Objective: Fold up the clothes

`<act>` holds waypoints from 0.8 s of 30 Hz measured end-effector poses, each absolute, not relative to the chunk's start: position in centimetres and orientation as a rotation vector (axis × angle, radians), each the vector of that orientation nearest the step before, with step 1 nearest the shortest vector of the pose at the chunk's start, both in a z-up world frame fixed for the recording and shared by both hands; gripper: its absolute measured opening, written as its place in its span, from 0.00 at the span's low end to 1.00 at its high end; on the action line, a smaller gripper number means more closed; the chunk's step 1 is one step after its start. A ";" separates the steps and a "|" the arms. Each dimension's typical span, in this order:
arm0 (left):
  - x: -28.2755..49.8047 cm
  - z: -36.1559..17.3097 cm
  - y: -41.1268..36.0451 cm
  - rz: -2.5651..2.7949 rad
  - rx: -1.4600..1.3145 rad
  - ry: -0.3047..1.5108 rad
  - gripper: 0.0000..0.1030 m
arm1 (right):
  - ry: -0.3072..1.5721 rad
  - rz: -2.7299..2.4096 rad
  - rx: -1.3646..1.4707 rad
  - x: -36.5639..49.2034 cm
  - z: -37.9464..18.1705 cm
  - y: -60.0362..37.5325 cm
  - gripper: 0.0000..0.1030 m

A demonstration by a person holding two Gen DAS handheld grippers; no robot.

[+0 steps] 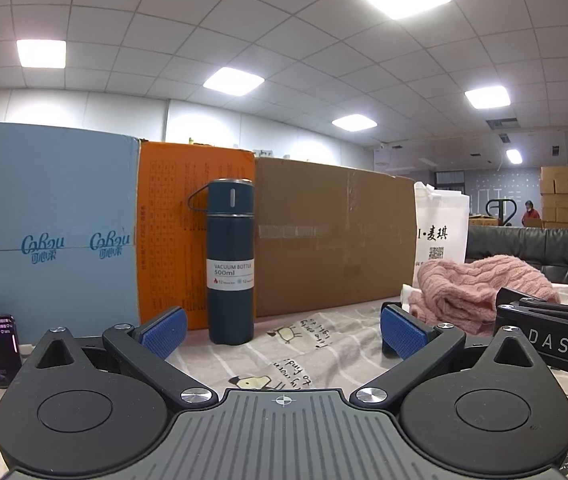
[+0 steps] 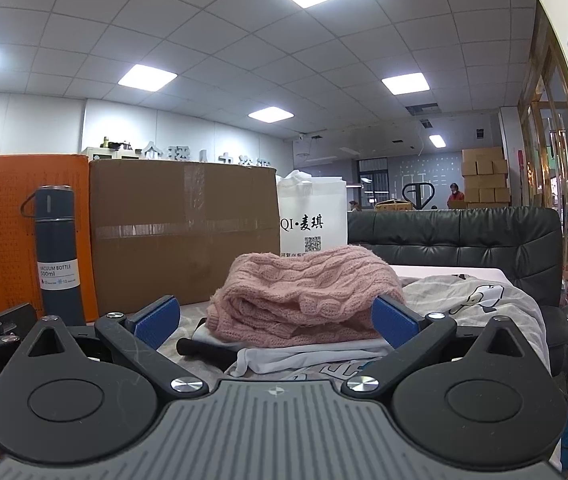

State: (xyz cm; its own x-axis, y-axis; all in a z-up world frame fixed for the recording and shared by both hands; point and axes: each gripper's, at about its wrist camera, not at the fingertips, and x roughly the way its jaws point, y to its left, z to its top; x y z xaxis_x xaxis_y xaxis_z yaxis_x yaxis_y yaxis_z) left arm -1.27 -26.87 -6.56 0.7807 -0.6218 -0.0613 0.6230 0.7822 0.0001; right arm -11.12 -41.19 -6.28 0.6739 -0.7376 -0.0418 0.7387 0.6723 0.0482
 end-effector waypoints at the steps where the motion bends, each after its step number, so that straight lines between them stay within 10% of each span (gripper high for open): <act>1: -1.3 -6.6 -26.9 -0.672 0.021 0.059 1.00 | 0.021 -0.830 0.063 -11.1 -6.3 -41.2 1.00; 24: -1.3 -6.5 -26.9 -0.672 0.022 0.063 1.00 | 0.026 -0.824 0.084 -11.1 -6.4 -41.6 1.00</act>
